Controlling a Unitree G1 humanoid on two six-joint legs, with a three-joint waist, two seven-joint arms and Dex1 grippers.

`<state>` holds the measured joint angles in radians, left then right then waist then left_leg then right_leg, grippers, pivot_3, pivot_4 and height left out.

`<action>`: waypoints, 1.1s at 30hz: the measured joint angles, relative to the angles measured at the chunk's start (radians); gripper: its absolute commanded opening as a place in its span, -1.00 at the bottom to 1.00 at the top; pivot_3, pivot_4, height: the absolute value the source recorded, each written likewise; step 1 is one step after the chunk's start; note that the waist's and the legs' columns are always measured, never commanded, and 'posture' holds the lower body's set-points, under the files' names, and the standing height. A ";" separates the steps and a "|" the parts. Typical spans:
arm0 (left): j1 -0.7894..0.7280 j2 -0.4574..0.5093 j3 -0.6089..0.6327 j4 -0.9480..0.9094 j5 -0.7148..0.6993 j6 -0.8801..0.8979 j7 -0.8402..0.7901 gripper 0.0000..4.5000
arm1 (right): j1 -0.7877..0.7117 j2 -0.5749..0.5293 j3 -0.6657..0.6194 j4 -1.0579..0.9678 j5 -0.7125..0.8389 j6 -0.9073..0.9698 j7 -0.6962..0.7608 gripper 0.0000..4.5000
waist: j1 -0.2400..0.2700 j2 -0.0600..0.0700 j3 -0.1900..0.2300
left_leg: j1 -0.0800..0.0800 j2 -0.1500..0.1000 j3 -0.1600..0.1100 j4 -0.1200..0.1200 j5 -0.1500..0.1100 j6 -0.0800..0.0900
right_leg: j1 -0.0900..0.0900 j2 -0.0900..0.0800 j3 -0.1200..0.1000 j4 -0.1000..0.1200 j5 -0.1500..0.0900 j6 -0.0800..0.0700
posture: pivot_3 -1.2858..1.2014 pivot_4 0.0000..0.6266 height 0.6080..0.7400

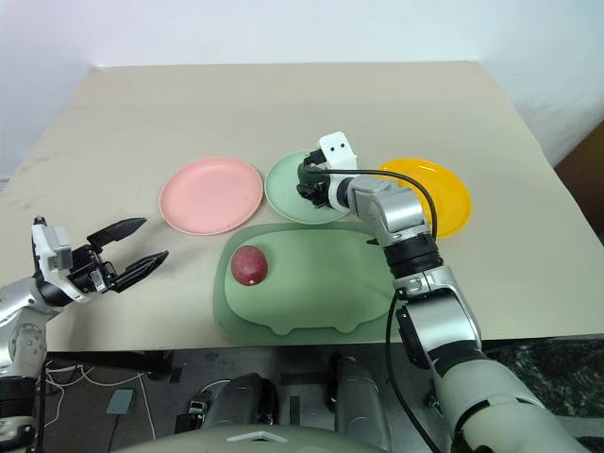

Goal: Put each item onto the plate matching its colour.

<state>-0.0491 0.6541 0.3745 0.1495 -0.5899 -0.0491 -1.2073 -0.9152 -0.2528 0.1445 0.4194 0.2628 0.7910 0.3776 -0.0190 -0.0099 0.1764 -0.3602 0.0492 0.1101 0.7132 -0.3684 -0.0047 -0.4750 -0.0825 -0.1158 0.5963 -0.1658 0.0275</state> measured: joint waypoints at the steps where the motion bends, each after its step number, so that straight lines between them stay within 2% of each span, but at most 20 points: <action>1: 0.001 0.000 0.000 -0.003 0.000 0.002 0.003 1.00 | 0.000 -0.001 -0.001 0.004 -0.007 -0.005 0.005 0.97 | 0.000 0.000 0.000 | 0.000 0.000 0.000 0.000 0.000 0.000 | 0.000 0.000 0.000 0.000 0.000 0.000 | 0.03 -0.52 0.95; 5: 0.003 0.000 -0.005 -0.026 0.000 0.016 0.013 1.00 | 0.023 -0.036 -0.022 -0.053 0.001 0.008 0.061 0.97 | 0.001 0.000 0.000 | 0.000 0.000 -0.001 0.000 0.000 0.000 | 0.000 0.000 0.000 0.000 0.000 0.000 | 0.03 -0.52 0.95; 7: 0.003 -0.004 -0.008 -0.046 -0.002 0.025 0.019 1.00 | 0.084 -0.089 -0.067 -0.181 0.057 0.044 0.120 0.97 | 0.005 0.000 0.000 | -0.001 0.000 -0.002 0.000 0.000 0.000 | 0.000 0.000 -0.001 0.000 0.000 0.000 | 0.03 -0.52 0.95; 11: 0.011 -0.012 -0.016 -0.084 -0.008 0.045 0.032 1.00 | 0.287 -0.260 -0.182 -0.469 0.198 0.101 0.281 0.97 | 0.011 0.000 0.000 | -0.005 0.000 -0.005 0.000 0.000 0.001 | 0.000 -0.001 -0.004 -0.001 0.000 0.000 | 0.03 -0.52 0.95; 16: 0.013 -0.016 -0.043 -0.102 -0.010 0.063 0.025 1.00 | 0.515 -0.452 -0.329 -0.617 0.309 0.084 0.466 0.97 | 0.007 0.000 0.000 | -0.001 0.000 -0.005 0.000 -0.001 0.001 | 0.001 -0.001 -0.002 -0.003 0.000 0.001 | 0.03 -0.52 0.95; 23: -0.005 -0.018 -0.074 -0.106 0.000 0.067 0.011 1.00 | 0.805 -0.646 -0.434 -0.572 0.279 -0.207 0.774 0.97 | 0.009 0.000 0.001 | 0.003 0.000 -0.004 0.000 -0.001 0.001 | 0.003 0.001 0.001 -0.003 -0.003 0.004 | 0.03 -0.52 0.95; 28: -0.012 -0.019 -0.087 -0.075 0.015 0.054 0.002 1.00 | 0.905 -0.662 -0.522 -0.496 0.273 -0.450 0.964 0.97 | 0.009 0.000 0.001 | 0.004 0.000 -0.004 0.000 -0.001 0.001 | 0.004 0.001 0.001 -0.003 -0.003 0.004 | 0.03 -0.52 0.95; 33: -0.013 -0.019 -0.088 -0.038 0.026 0.025 -0.021 1.00 | 0.919 -0.659 -0.580 -0.368 0.269 -0.618 1.033 0.97 | 0.010 0.000 0.001 | 0.005 0.000 -0.003 0.000 -0.001 0.001 | 0.004 0.001 0.001 -0.003 -0.001 0.001 | 0.03 -0.52 0.95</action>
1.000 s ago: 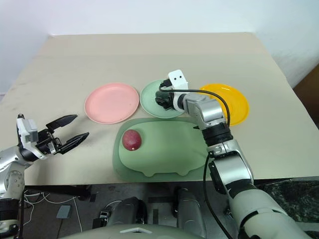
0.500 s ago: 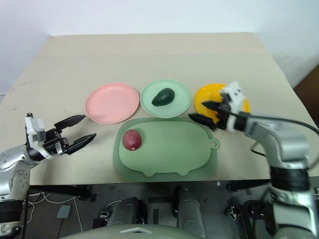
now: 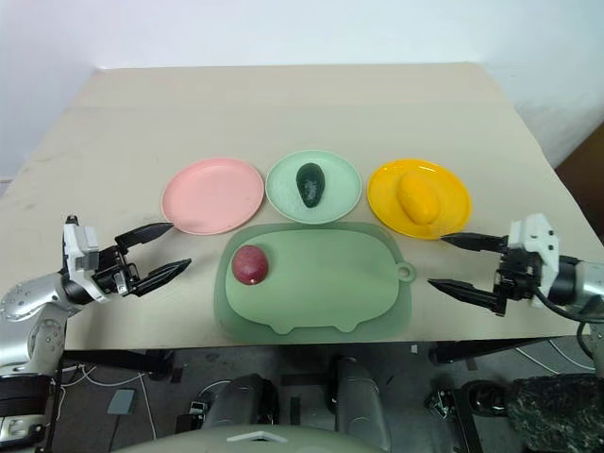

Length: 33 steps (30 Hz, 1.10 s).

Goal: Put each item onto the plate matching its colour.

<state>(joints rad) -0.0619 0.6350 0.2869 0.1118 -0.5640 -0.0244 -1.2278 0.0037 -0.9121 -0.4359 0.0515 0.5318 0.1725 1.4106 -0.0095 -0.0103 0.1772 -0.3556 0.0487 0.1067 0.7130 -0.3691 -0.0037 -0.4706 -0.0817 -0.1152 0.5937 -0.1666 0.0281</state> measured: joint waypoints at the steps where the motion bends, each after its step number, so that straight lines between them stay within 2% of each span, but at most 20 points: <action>1: 0.000 0.000 0.000 0.008 0.003 -0.006 -0.005 1.00 | 0.000 0.002 -0.012 0.029 -0.003 -0.032 0.002 0.97 | 0.000 0.000 0.000 | 0.000 0.000 0.000 0.000 0.000 0.000 | 0.000 0.000 0.000 0.000 0.000 0.000 | 0.03 -0.52 0.95; 9: 0.006 -0.031 -0.024 0.032 0.019 -0.051 -0.028 1.00 | 0.009 0.002 -0.043 0.213 -0.041 -0.180 0.002 0.97 | 0.001 0.000 0.000 | 0.001 0.000 0.000 0.001 0.000 0.000 | 0.001 0.000 0.000 0.001 0.000 0.000 | 0.03 -0.52 0.95; 16: -0.036 -0.063 -0.098 -0.024 0.025 -0.021 -0.002 1.00 | 0.020 0.025 -0.037 0.206 -0.047 -0.189 -0.042 0.97 | 0.005 0.000 0.000 | 0.001 0.000 0.000 0.001 0.000 0.000 | 0.002 -0.001 0.000 0.000 0.000 0.000 | 0.03 -0.52 0.95; 28: -0.169 -0.190 -0.294 -0.069 0.100 0.070 0.103 1.00 | 0.079 0.070 -0.003 0.108 -0.044 -0.134 -0.107 0.97 | 0.023 0.001 0.000 | 0.002 -0.001 -0.001 0.003 0.000 0.000 | 0.004 -0.001 0.000 0.001 0.001 0.000 | 0.03 -0.52 0.95; 33: -0.174 -0.195 -0.354 -0.082 0.142 0.114 0.131 1.00 | 0.107 0.076 -0.003 0.076 -0.037 -0.120 -0.129 0.97 | 0.023 0.001 0.000 | 0.002 -0.001 -0.001 0.003 0.000 0.000 | 0.004 0.000 0.000 0.001 0.000 0.000 | 0.03 -0.52 0.95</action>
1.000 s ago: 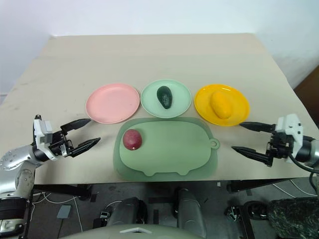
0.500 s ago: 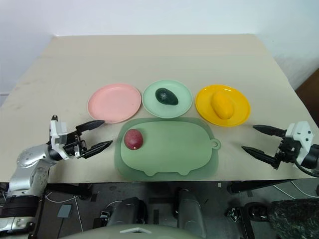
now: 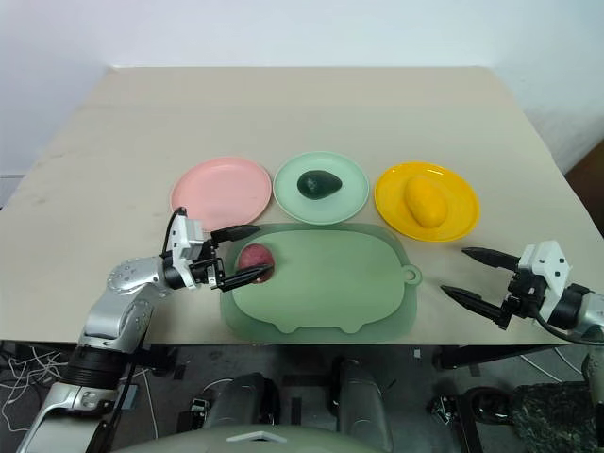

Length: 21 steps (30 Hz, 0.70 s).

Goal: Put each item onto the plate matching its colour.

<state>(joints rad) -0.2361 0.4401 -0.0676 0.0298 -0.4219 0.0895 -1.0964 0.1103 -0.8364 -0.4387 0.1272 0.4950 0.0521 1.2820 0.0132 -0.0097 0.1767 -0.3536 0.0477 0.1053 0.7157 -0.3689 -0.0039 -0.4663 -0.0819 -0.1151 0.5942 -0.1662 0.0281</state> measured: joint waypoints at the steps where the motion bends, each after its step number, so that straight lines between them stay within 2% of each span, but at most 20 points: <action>1: 0.000 0.000 -0.002 -0.005 0.002 0.010 0.006 1.00 | 0.005 0.002 0.000 -0.006 0.000 0.004 -0.005 0.97 | 0.000 0.000 0.000 | 0.000 0.000 0.000 0.000 0.000 0.000 | 0.000 0.000 0.000 0.000 0.000 0.000 | 0.03 -0.52 0.95; 6: 0.007 0.008 -0.012 -0.025 0.020 0.032 0.022 1.00 | 0.015 0.004 0.000 -0.019 0.002 0.011 -0.022 0.97 | 0.000 0.000 0.000 | 0.000 0.000 0.000 0.000 0.000 0.000 | 0.000 0.000 0.000 0.000 0.000 0.000 | 0.03 -0.52 0.95; 9: 0.015 0.004 -0.027 -0.026 0.024 0.036 0.037 0.71 | 0.017 0.006 0.000 -0.023 0.002 0.017 -0.030 1.00 | 0.001 0.000 0.000 | 0.000 0.000 0.000 0.000 0.000 0.000 | 0.000 0.000 0.000 0.000 0.000 0.000 | 0.03 -0.52 0.95; 11: 0.017 0.004 -0.029 -0.030 0.029 0.039 0.049 0.44 | 0.017 0.006 0.000 -0.023 0.002 0.022 -0.033 1.00 | 0.001 0.000 0.000 | 0.000 0.000 0.000 0.000 0.000 0.000 | 0.000 0.000 0.000 0.000 0.000 0.000 | 0.03 -0.52 0.95; 12: 0.017 0.004 -0.031 -0.032 0.030 0.040 0.052 0.41 | 0.017 0.006 0.000 -0.023 0.002 0.023 -0.036 1.00 | 0.001 0.000 0.000 | 0.000 0.000 0.000 0.000 0.000 0.000 | 0.000 0.000 0.000 0.000 0.000 0.000 | 0.03 -0.52 0.95; 21: 0.009 -0.009 -0.033 -0.038 0.021 0.054 0.061 0.39 | 0.003 0.009 0.000 -0.023 0.002 0.031 -0.044 1.00 | 0.002 0.000 0.000 | 0.000 0.000 0.000 0.001 0.000 0.000 | 0.000 0.000 0.000 0.000 0.000 0.000 | 0.03 -0.52 0.95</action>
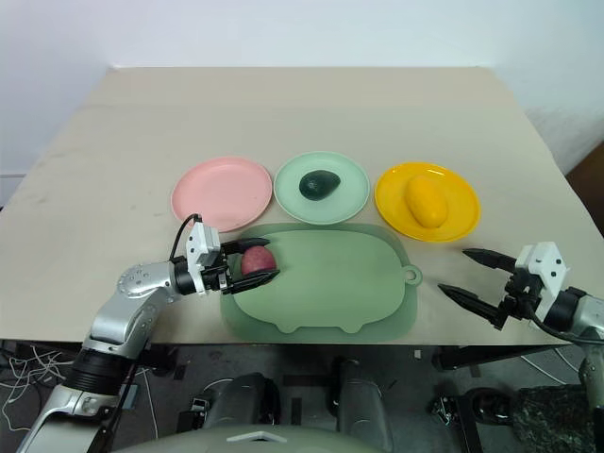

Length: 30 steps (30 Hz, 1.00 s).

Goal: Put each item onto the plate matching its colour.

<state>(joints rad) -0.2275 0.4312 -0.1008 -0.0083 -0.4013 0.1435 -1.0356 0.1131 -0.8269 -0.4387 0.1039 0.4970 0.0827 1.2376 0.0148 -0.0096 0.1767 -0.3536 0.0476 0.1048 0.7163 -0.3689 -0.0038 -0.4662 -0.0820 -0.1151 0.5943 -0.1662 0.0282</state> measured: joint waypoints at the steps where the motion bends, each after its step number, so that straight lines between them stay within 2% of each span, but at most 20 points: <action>1: -0.010 -0.010 0.003 0.000 -0.005 0.002 0.009 0.39 | -0.001 0.000 0.000 0.000 0.000 0.000 -0.002 1.00 | 0.000 0.000 0.000 | 0.000 0.000 0.000 0.000 0.000 0.000 | 0.000 0.000 0.000 0.000 0.000 0.000 | 0.03 -0.52 0.95; 7: -0.180 -0.025 0.101 0.067 -0.029 -0.021 0.079 0.39 | -0.014 0.002 0.005 0.002 0.000 0.002 -0.004 1.00 | -0.001 0.000 0.000 | 0.000 0.000 0.000 0.000 0.000 0.000 | 0.002 0.000 0.000 0.000 0.000 0.000 | 0.03 -0.52 0.95; 15: -0.386 -0.020 0.162 0.472 0.093 -0.233 0.192 0.39 | -0.043 0.010 0.030 0.006 0.000 0.008 -0.007 1.00 | -0.001 0.000 0.000 | 0.002 -0.001 0.001 0.000 0.000 0.000 | 0.003 0.001 -0.002 0.000 0.000 0.000 | 0.03 -0.52 0.95; 21: -0.463 -0.014 0.162 0.729 0.184 -0.370 0.222 0.39 | -0.044 0.016 0.030 0.006 0.003 0.005 -0.005 1.00 | -0.001 0.000 0.000 | 0.002 -0.001 0.001 0.000 0.000 0.000 | 0.003 0.000 -0.003 -0.001 0.000 0.000 | 0.03 -0.52 0.95; 27: -0.490 -0.014 0.156 0.839 0.225 -0.429 0.228 0.39 | -0.043 0.021 0.030 0.001 0.014 0.004 -0.014 1.00 | -0.001 0.000 0.000 | 0.002 -0.001 0.001 0.000 0.000 0.000 | 0.003 0.000 -0.003 -0.001 0.000 0.000 | 0.03 -0.52 0.95; 29: -0.493 -0.014 0.156 0.856 0.228 -0.437 0.228 0.70 | -0.041 0.022 0.030 0.000 0.018 0.004 -0.015 1.00 | -0.002 0.000 0.000 | 0.002 -0.001 0.002 0.000 0.000 0.000 | 0.003 0.000 -0.003 -0.001 0.000 0.000 | 0.03 -0.52 0.95; 30: -0.493 -0.014 0.156 0.863 0.228 -0.438 0.227 0.80 | -0.040 0.022 0.030 -0.001 0.019 0.004 -0.016 1.00 | -0.002 0.000 0.000 | 0.002 -0.001 0.002 0.000 0.000 0.000 | 0.003 0.000 -0.003 -0.001 0.000 0.000 | 0.03 -0.52 0.95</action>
<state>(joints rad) -0.7206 0.4172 0.0555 0.8548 -0.1735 -0.2945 -0.8086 0.0733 -0.8048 -0.4084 0.1032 0.5157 0.0863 1.2213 0.0130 -0.0100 0.1767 -0.3519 0.0471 0.1064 0.7166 -0.3686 -0.0041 -0.4633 -0.0821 -0.1177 0.5938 -0.1659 0.0282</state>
